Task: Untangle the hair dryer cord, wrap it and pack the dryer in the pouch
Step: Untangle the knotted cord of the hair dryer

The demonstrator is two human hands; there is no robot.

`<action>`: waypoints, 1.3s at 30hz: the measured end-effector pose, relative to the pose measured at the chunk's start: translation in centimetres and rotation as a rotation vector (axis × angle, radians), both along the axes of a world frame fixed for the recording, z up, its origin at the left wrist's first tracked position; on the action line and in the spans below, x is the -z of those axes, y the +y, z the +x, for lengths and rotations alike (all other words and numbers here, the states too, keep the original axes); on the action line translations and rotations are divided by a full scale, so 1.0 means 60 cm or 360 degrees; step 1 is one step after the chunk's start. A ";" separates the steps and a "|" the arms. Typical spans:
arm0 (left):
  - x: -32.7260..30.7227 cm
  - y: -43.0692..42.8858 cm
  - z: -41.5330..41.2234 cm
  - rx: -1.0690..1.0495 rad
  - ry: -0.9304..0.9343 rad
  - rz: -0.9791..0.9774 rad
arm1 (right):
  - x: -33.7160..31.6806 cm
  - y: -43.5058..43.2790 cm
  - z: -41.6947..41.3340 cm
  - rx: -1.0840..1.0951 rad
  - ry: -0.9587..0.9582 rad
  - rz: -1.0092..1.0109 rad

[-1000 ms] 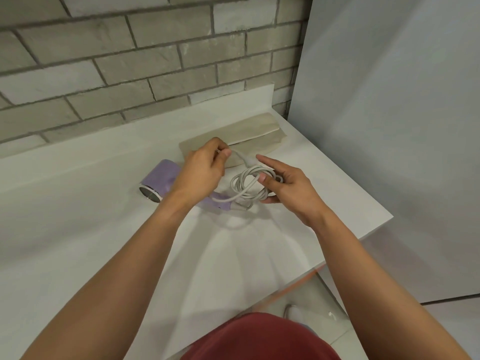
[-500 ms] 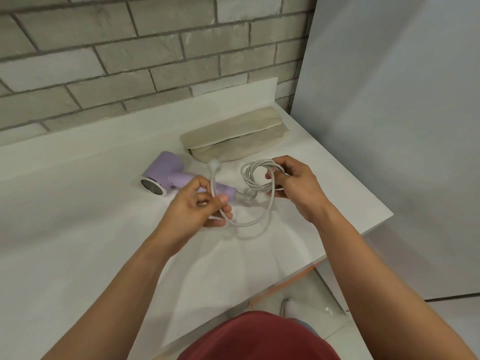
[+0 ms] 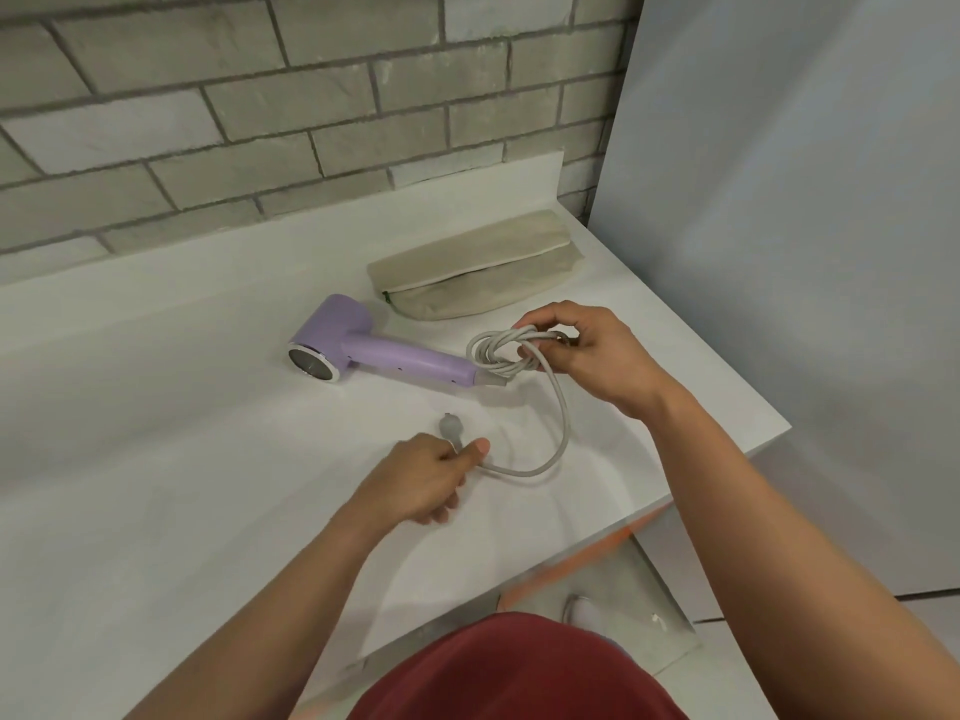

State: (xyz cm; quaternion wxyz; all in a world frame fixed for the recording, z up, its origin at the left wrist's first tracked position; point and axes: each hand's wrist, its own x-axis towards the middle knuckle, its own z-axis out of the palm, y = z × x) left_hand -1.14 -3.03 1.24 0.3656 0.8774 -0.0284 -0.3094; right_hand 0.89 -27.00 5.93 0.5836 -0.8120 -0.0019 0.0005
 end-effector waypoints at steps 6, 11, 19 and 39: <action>-0.042 0.006 0.075 0.0114 -0.1114 -0.0261 | 0.000 -0.016 -0.001 -0.0090 0.0049 0.0207; -0.064 -0.029 0.107 0.0384 -0.0759 -0.0724 | -0.010 -0.011 0.000 -0.0164 -0.0003 0.0485; -0.068 -0.045 0.101 0.0143 -0.0980 -0.0745 | -0.030 -0.009 -0.003 0.0210 -0.0138 0.0061; -0.105 -0.008 0.081 -0.0349 -0.0614 -0.0981 | 0.007 0.005 0.012 0.0054 -0.0301 -0.0299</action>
